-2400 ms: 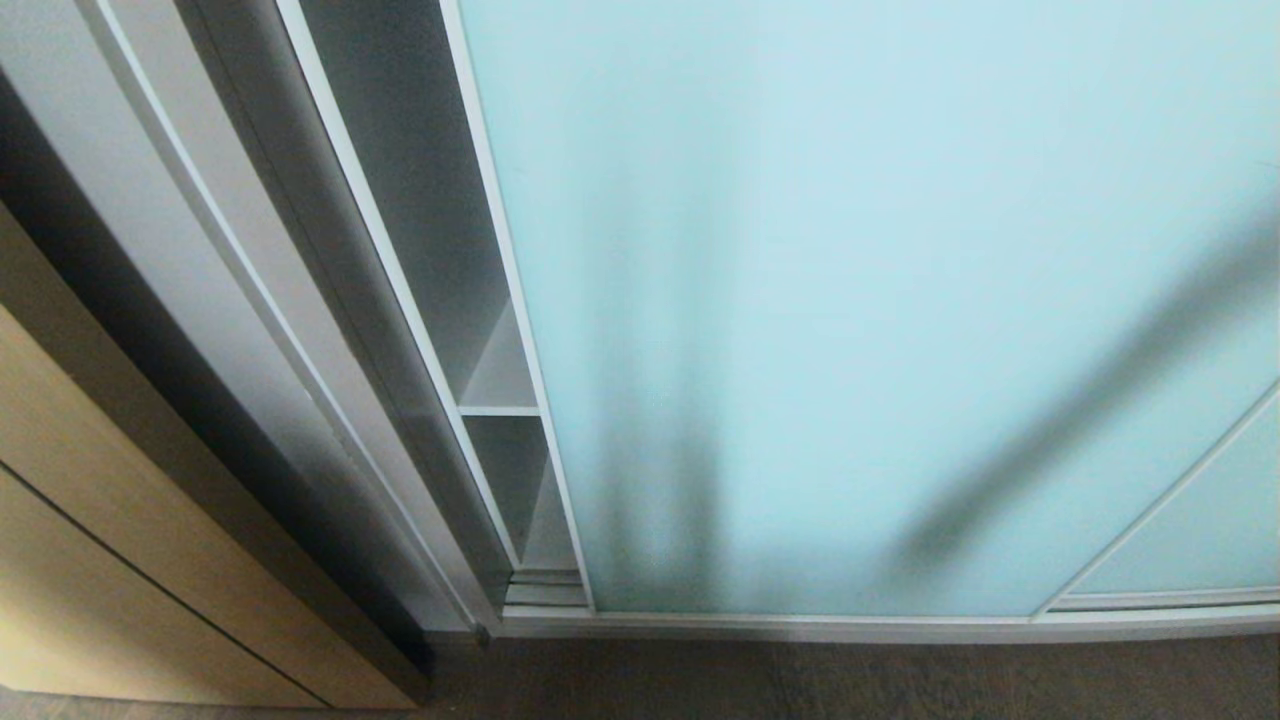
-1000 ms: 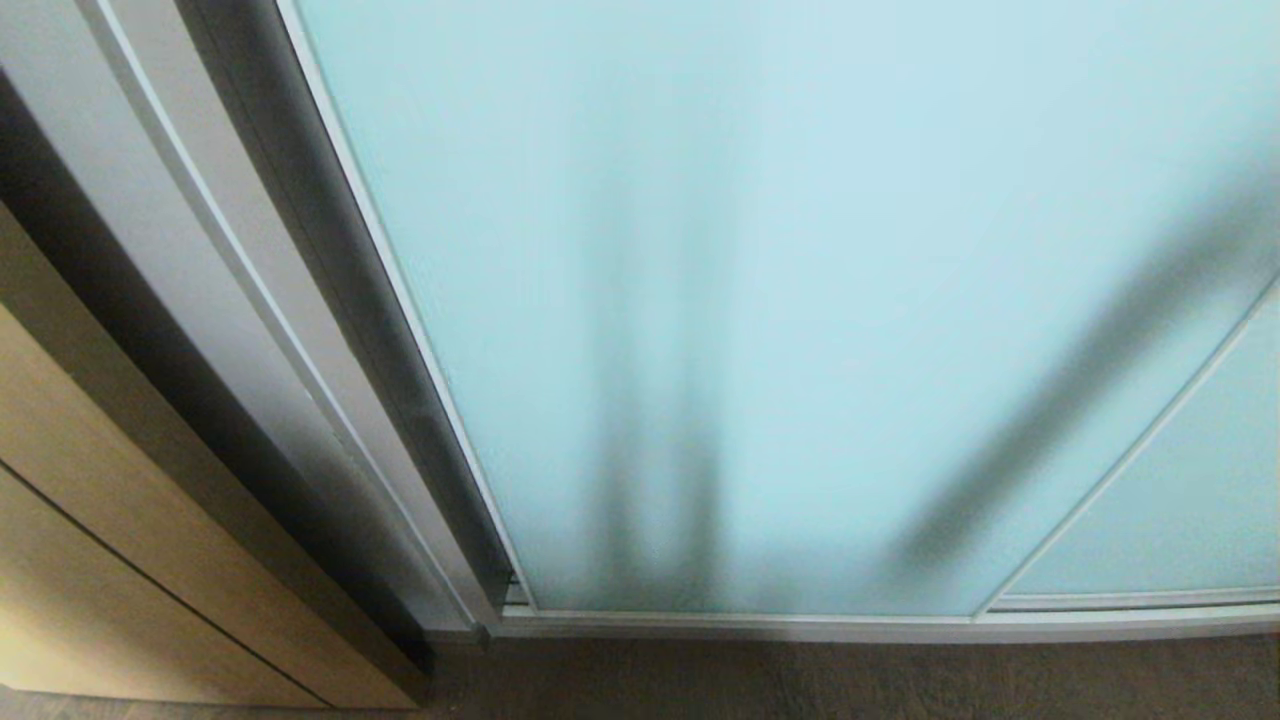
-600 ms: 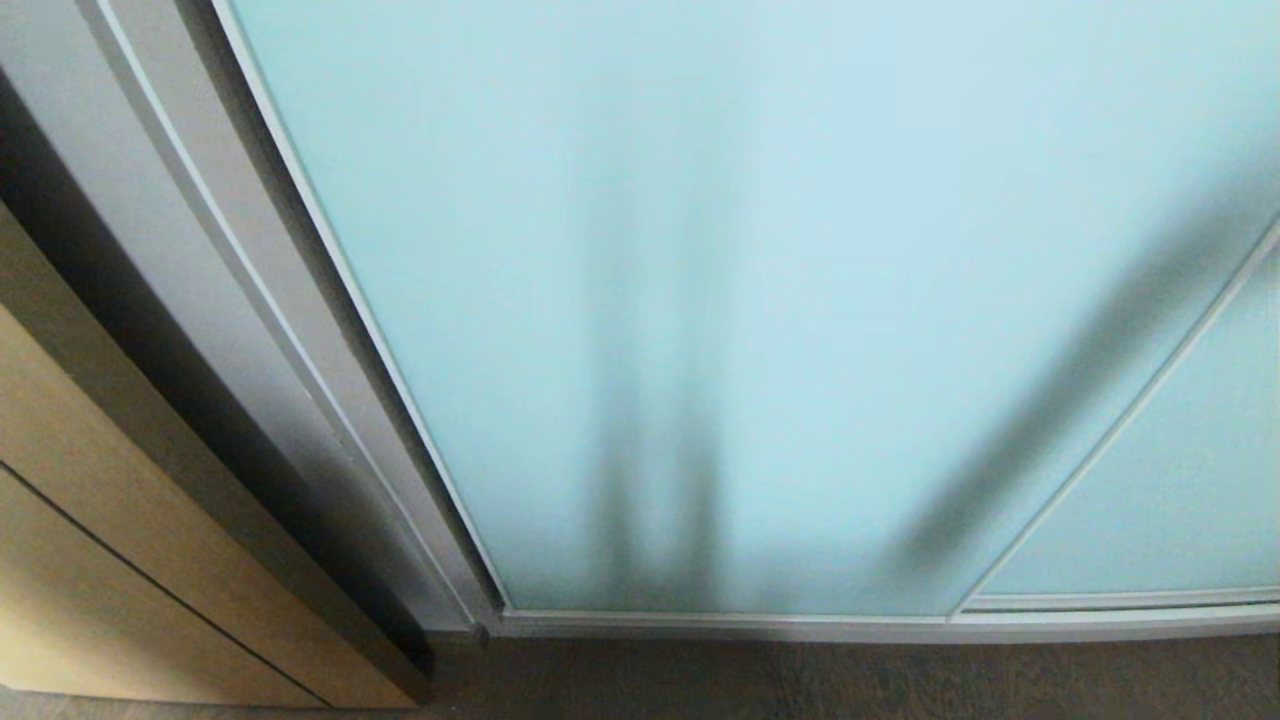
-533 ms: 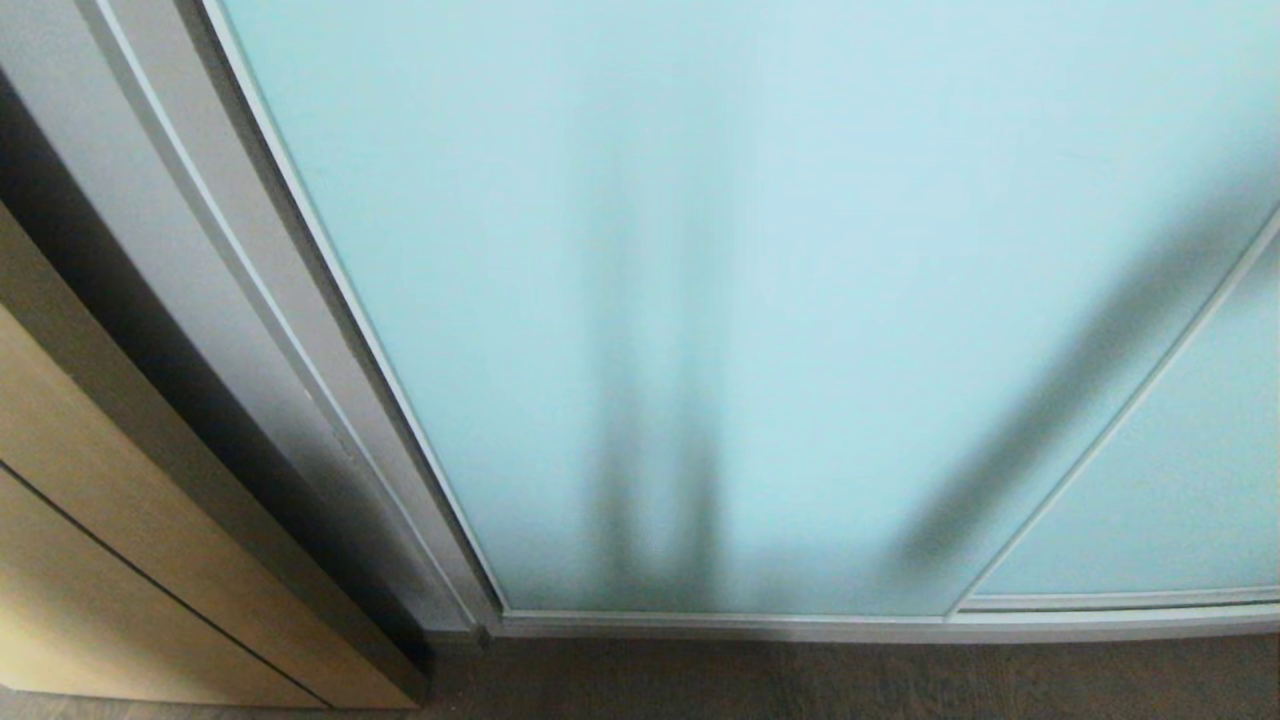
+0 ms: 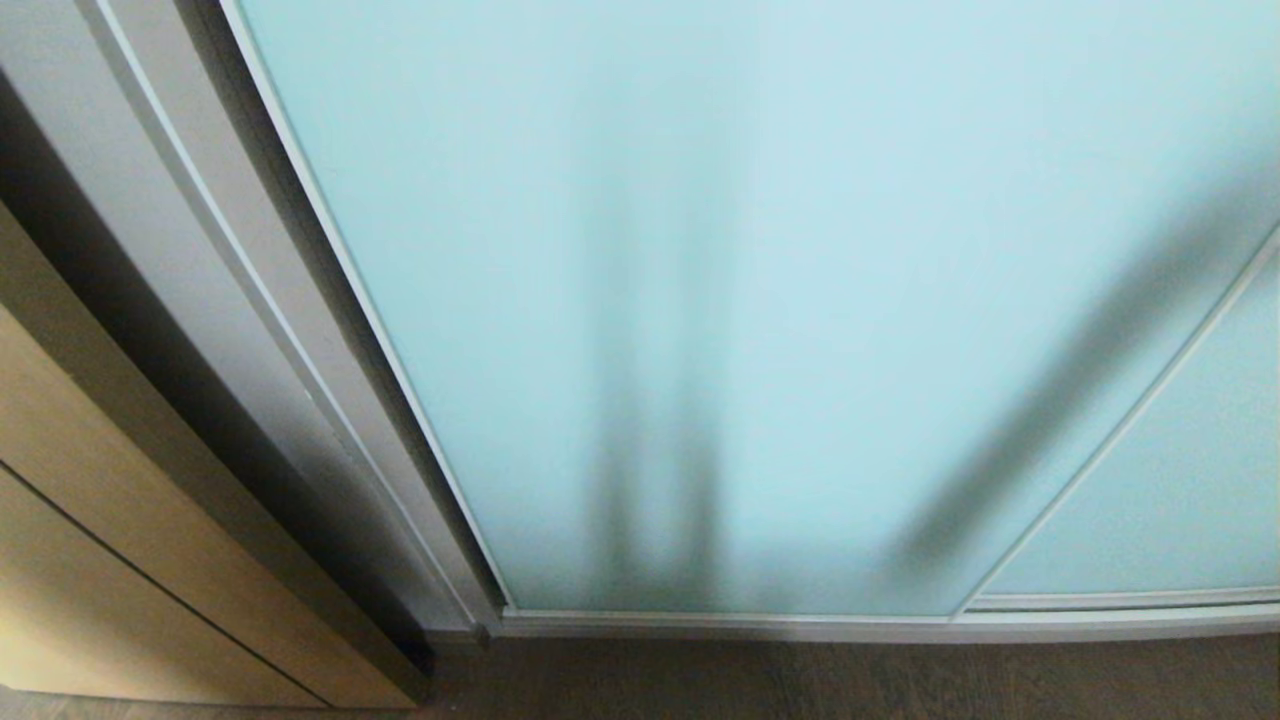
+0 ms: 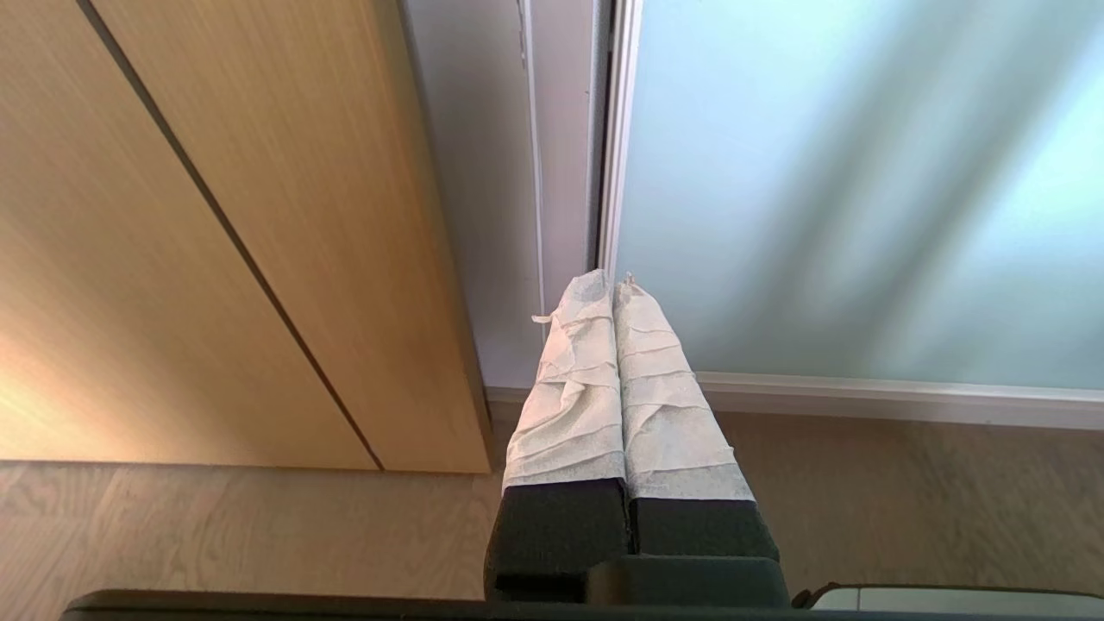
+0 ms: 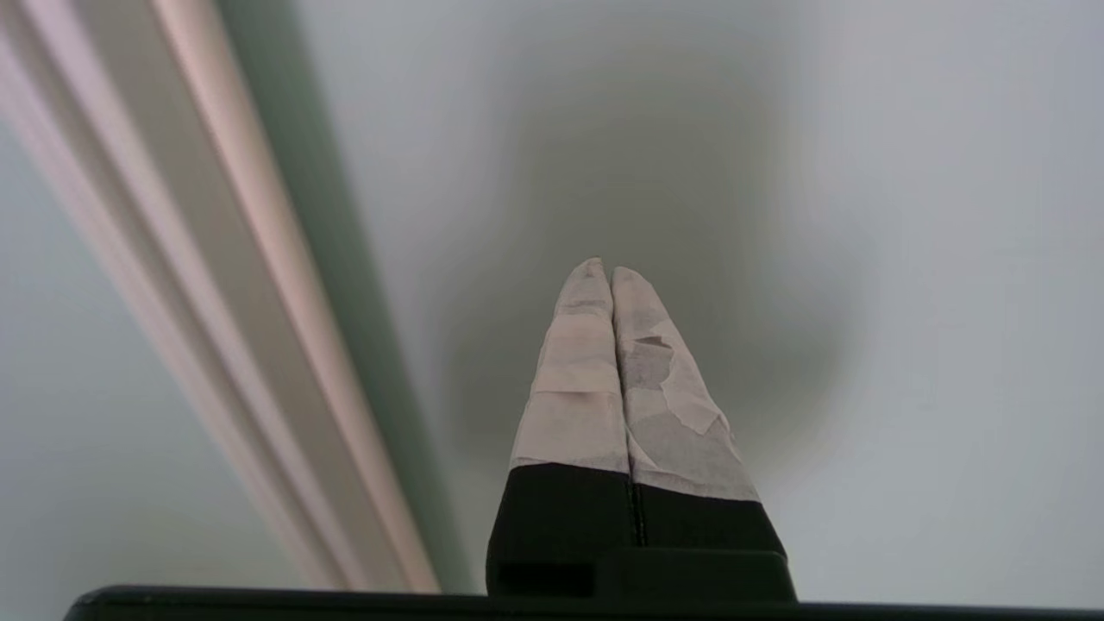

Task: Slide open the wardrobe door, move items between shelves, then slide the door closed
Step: Close the door, then open the door

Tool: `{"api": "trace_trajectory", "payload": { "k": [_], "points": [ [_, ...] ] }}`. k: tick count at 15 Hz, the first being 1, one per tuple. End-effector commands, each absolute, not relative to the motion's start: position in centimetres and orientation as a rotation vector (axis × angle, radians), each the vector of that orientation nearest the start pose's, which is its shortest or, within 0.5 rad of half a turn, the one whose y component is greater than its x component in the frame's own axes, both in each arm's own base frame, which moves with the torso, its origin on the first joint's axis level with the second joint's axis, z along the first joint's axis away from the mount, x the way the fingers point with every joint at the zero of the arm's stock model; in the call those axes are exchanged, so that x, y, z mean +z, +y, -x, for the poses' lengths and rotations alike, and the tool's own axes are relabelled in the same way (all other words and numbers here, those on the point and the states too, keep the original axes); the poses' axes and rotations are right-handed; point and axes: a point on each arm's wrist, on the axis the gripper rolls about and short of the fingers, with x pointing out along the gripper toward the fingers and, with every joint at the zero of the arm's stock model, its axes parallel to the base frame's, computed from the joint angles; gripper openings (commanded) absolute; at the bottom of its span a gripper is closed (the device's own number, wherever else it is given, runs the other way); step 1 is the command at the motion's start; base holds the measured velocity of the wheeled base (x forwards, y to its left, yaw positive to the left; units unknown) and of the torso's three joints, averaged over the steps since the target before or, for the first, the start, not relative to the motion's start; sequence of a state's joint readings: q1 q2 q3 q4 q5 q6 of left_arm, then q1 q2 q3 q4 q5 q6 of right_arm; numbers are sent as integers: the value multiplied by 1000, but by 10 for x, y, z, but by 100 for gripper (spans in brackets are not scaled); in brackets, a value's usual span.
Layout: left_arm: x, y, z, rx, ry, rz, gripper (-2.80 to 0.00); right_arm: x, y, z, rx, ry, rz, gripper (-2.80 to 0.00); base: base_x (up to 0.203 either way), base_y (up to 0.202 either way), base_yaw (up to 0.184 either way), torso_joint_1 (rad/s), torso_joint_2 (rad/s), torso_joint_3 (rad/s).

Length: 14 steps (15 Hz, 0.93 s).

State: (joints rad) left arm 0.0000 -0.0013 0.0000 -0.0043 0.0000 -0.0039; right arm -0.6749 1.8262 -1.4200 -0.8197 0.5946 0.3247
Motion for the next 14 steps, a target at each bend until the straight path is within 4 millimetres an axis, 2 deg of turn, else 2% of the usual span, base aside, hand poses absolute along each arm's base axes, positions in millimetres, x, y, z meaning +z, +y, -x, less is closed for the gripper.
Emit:
{"api": "trace_trajectory", "payload": {
  "k": [1, 11, 14],
  "points": [
    [76, 0, 23, 0, -3, 5, -280, 332, -212, -285, -19, -346, -73, -280, 0, 0, 0, 0, 0, 0],
    [76, 0, 23, 0, -3, 5, -280, 329, -194, -283, 12, -329, -83, -280, 0, 0, 0, 0, 0, 0],
    [76, 0, 23, 0, -3, 5, -280, 333, -193, -274, -1, -338, -78, -280, 0, 0, 0, 0, 0, 0]
  ]
}}
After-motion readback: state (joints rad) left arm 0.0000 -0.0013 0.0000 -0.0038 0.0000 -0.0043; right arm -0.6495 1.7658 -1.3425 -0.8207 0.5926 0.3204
